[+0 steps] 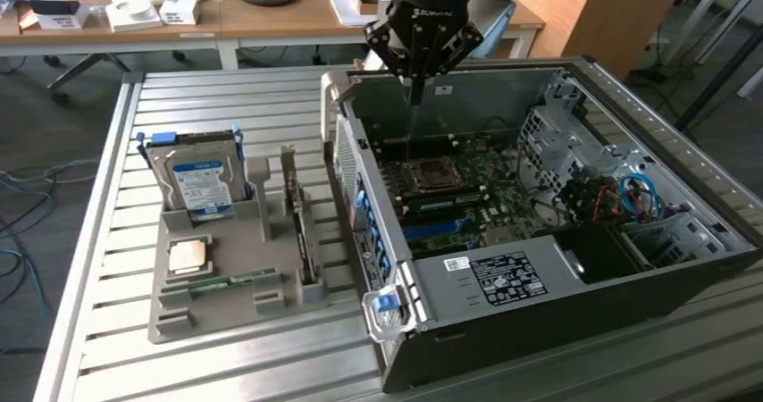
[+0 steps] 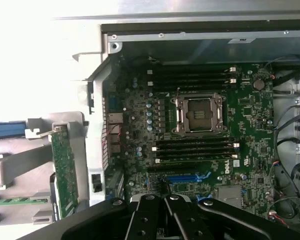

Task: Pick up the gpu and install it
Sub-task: 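Reach for the gpu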

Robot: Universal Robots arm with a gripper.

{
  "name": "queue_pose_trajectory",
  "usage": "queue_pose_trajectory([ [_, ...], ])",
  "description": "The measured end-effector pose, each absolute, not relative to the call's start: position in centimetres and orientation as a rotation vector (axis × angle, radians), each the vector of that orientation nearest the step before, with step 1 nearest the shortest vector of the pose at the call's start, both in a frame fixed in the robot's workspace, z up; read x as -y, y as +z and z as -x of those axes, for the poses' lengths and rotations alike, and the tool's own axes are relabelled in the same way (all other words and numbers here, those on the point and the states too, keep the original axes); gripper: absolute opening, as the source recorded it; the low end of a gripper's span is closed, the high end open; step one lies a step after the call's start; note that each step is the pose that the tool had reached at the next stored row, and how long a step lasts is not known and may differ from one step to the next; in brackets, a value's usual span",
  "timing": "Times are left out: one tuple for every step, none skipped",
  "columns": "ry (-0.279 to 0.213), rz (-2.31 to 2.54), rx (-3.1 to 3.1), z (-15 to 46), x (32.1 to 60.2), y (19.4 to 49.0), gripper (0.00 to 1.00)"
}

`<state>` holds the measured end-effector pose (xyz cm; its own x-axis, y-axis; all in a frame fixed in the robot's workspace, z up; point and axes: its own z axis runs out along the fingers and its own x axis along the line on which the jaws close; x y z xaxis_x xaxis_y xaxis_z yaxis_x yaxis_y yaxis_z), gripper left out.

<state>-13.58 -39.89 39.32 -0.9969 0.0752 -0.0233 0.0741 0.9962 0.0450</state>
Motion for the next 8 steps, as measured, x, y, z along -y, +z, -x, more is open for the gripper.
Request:
queue_pose_trajectory([
  [0.069,-0.116,-3.114,13.8,39.9,39.3,0.11],
  [0.069,-0.117,-3.114,14.1,39.9,39.3,0.11],
  [0.069,-0.117,-3.114,14.4,39.9,39.3,0.11],
  [0.069,-0.117,-3.114,14.6,39.9,39.3,0.11],
  [0.069,-0.117,-3.114,14.9,39.9,39.3,0.11],
  [0.069,-0.117,-3.114,15.2,39.9,39.3,0.11],
  [0.069,-0.116,-3.114,15.5,39.9,39.3,0.11],
  [0.069,-0.117,-3.114,15.8,39.9,39.3,0.11],
])
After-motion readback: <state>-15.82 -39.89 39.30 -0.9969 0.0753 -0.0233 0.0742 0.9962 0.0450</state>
